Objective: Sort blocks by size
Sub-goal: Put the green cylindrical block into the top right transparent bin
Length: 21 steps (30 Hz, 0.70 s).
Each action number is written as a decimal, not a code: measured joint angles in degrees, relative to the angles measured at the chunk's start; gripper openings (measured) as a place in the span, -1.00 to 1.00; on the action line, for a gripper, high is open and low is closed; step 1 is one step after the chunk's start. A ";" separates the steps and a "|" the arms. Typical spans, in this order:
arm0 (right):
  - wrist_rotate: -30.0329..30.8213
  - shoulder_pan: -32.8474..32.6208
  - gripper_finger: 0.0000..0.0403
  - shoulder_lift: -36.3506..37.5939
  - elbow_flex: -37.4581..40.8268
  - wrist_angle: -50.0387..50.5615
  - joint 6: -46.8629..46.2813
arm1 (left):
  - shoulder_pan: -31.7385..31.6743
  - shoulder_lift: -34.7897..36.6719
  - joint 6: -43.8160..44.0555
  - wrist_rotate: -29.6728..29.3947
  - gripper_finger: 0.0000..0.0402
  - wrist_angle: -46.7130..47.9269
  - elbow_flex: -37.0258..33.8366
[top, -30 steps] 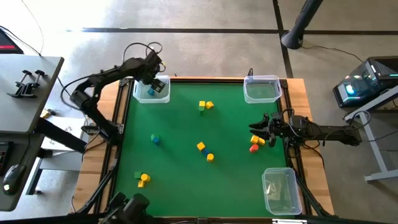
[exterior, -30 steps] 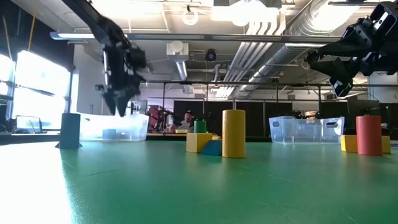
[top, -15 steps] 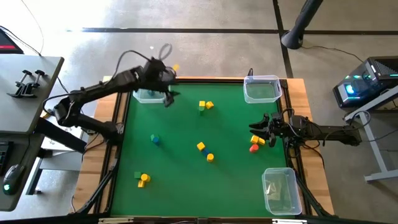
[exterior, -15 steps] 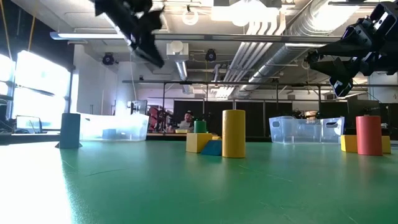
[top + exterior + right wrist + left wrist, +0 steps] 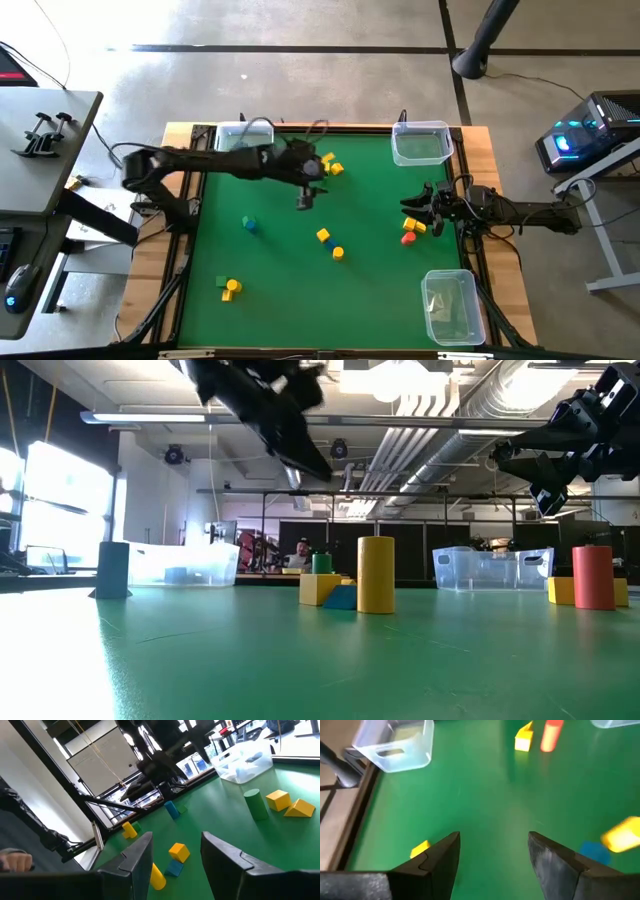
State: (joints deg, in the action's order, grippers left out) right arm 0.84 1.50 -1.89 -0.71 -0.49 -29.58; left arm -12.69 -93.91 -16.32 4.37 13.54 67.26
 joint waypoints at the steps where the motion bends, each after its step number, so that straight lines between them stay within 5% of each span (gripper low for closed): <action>1: 0.00 0.01 -0.22 0.00 0.01 0.01 0.00 | 0.02 -1.48 -0.02 -0.29 0.10 -0.78 -0.02; 21: 0.00 0.00 -0.22 0.00 0.02 0.02 0.00 | -6.87 -14.34 7.64 -4.19 0.10 -5.96 0.07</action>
State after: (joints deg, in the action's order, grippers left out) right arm 0.84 1.50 -1.89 -0.69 -0.47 -29.58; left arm -19.55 -108.25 -8.68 0.18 7.58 67.33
